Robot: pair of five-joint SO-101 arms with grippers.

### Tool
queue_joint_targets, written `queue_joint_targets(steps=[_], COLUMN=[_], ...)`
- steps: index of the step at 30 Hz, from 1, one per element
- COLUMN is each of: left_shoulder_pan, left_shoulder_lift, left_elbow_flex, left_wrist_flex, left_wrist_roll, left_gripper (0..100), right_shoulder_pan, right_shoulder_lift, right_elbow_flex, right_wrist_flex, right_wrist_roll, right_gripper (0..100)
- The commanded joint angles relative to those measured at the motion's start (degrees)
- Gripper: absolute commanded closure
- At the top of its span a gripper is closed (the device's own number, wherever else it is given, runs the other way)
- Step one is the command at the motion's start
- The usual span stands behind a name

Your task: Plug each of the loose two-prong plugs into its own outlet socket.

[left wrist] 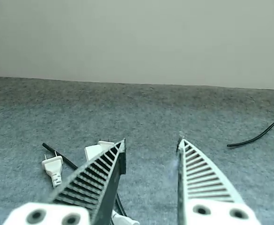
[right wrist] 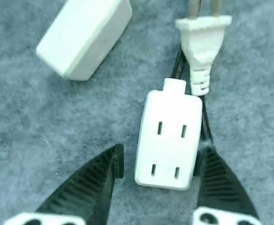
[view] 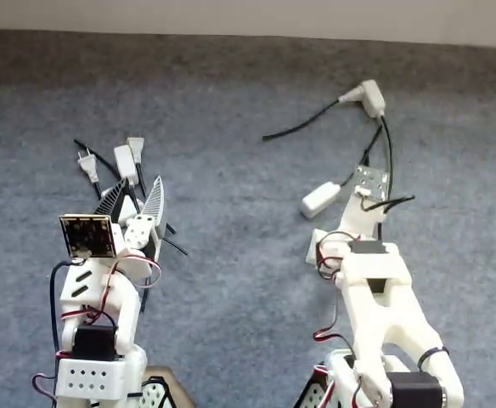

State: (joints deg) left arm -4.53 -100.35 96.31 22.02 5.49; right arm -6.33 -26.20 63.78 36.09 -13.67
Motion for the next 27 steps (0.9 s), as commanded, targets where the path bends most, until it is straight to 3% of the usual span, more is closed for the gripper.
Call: queue_joint_targets(steps=[1,4,12,15,27], left_shoulder_pan=[0.9,0.9,0.8,0.8,0.7], left_shoulder_lift=[0.0,0.0,0.0,0.0,0.0], left_elbow_flex=[1.0,1.0,1.0,1.0,1.0], left_wrist_flex=[0.2,0.2,0.1,0.0,0.0], left_wrist_roll=[0.3,0.3,0.3,0.3,0.2], left_gripper=[81,81,81,81,81], right_shoulder_pan=[-0.4,-0.3,-1.7,-5.4,-29.1], right_shoulder_lift=[-1.9,-2.3,-2.3,-1.8,-1.5], right_elbow_flex=[-0.6,-4.4,-29.9,-33.9,-30.7], right_wrist_flex=[-1.2,1.5,25.8,30.5,21.7], right_wrist_roll=[-0.1,-0.1,-0.7,-5.6,-23.1], right_gripper=[88.0,89.1,89.1,89.0,88.7])
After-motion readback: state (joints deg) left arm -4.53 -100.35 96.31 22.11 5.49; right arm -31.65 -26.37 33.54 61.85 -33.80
